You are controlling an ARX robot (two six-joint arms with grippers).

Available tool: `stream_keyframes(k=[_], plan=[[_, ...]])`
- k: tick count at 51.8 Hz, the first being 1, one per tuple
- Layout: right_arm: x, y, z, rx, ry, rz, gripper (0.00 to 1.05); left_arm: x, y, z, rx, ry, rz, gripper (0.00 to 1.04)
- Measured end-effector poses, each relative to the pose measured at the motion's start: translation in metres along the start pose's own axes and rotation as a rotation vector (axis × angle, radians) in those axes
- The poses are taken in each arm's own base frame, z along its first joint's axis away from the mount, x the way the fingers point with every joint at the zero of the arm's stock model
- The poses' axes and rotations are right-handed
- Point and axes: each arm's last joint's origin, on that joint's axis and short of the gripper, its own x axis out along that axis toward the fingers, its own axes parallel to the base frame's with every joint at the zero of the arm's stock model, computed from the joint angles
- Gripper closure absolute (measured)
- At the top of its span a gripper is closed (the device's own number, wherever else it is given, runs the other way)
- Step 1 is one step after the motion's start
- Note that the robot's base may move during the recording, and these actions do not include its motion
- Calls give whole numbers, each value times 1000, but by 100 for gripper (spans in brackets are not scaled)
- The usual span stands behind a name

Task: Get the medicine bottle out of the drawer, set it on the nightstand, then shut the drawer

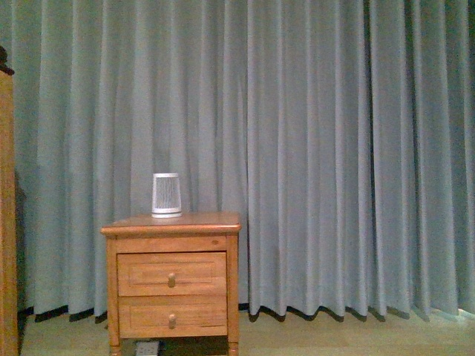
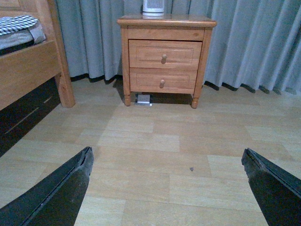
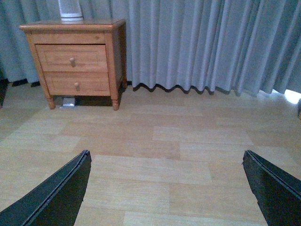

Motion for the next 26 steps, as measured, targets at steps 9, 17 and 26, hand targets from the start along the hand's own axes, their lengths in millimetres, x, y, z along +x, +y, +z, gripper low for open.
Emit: stream_keyframes(k=[9,17,26], plan=[[0,0,0,0,0,0,7,0,0,0,0,0,0,7],[0,0,0,0,0,0,7,0,0,0,0,0,0,7],[0,0,0,0,0,0,7,0,0,0,0,0,0,7]])
